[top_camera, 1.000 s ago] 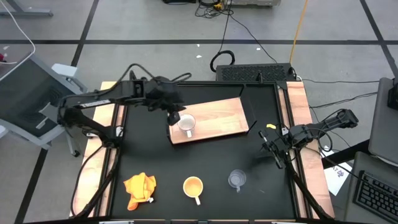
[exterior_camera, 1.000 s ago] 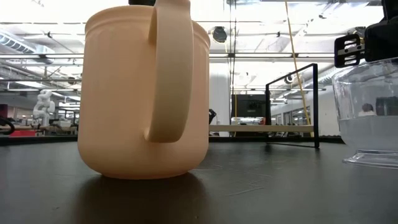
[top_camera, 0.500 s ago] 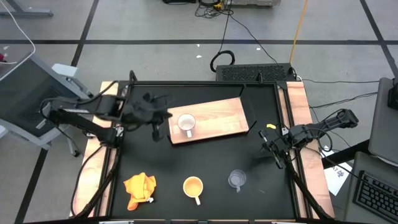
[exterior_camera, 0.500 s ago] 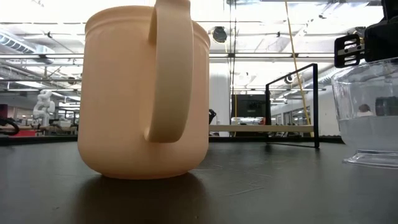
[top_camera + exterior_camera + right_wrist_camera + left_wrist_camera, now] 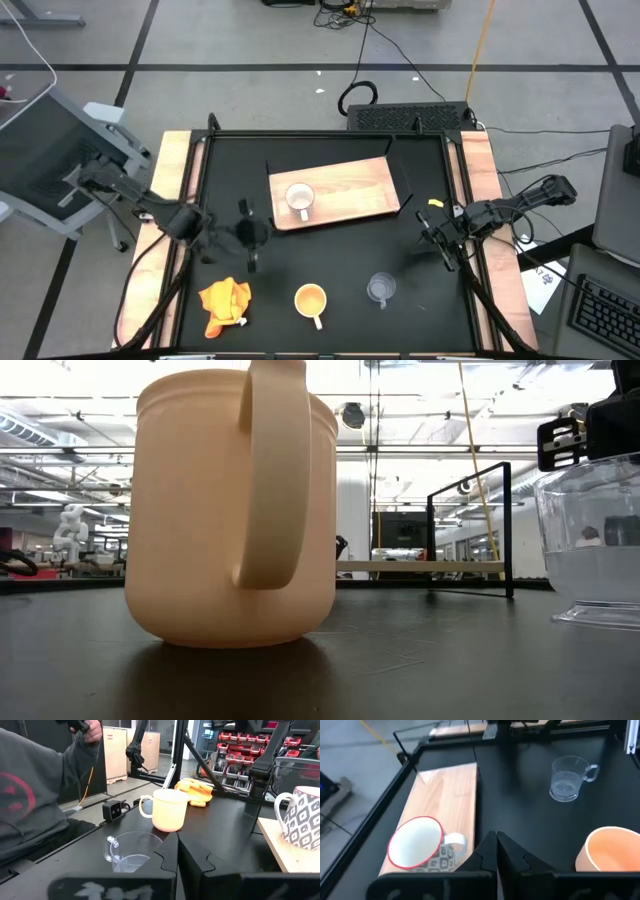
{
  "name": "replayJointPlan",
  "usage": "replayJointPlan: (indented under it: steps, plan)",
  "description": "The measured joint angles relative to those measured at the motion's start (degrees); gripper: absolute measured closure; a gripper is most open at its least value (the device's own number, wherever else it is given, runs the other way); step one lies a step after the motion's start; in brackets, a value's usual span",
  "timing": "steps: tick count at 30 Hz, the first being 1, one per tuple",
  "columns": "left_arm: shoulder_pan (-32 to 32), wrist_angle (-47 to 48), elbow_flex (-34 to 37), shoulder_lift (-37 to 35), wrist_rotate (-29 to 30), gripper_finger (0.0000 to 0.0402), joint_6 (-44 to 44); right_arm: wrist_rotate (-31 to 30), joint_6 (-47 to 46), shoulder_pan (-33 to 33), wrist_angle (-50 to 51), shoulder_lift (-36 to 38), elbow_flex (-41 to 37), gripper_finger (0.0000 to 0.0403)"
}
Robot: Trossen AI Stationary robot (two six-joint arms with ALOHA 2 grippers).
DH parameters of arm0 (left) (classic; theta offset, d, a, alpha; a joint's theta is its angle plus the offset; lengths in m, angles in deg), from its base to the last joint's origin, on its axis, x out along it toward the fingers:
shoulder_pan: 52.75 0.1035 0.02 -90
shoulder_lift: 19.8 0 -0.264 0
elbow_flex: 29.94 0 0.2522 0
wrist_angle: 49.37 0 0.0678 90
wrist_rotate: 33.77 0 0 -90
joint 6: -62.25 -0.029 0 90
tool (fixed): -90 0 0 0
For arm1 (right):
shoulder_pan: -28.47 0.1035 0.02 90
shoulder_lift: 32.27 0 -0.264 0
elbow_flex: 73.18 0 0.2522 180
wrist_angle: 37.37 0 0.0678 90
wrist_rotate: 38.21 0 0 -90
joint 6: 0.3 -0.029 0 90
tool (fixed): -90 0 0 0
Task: Stack small to large cups/mugs on shelf
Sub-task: Put the yellow mug on the shelf
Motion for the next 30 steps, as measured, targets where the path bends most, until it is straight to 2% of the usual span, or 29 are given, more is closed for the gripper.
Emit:
replayJointPlan:
  steps: [5, 9, 15, 17, 22, 26, 30]
  plan:
    - [-2.5, -4.2, 9.3, -4.5, 6.0, 0.0401, 3.4, 0.0, 0.1, 0.0, -0.2, 0.0, 0.0, 0.0403]
    - [-2.9, -10.8, 16.4, -10.1, 6.6, 0.0401, 6.3, 0.0, -0.2, 0.0, -0.2, 0.0, 0.0, 0.0403]
    - [-3.2, -29.3, 29.2, -16.9, 5.0, 0.0401, -4.1, 0.0, -0.2, 0.0, -0.2, 0.0, 0.0, 0.0403]
    - [-2.3, -36.2, 33.4, -18.7, 2.7, 0.0401, -4.9, 0.0, -0.1, 0.0, -0.3, 0.0, 0.0, 0.0403]
    - [-0.3, -54.1, 42.6, -19.6, -8.5, 0.0401, -9.6, 0.0, 0.1, 0.0, -0.8, 0.0, 0.0, 0.0403]
    - [0.5, -65.3, 47.7, -18.1, -10.2, 0.0401, -14.4, 0.0, 0.2, 0.0, -0.9, 0.0, 0.0, 0.0403]
    - [1.5, -72.8, 49.1, -14.8, -13.3, 0.0401, -16.2, 0.0, 0.2, 0.0, -0.9, 0.0, 0.0, 0.0403]
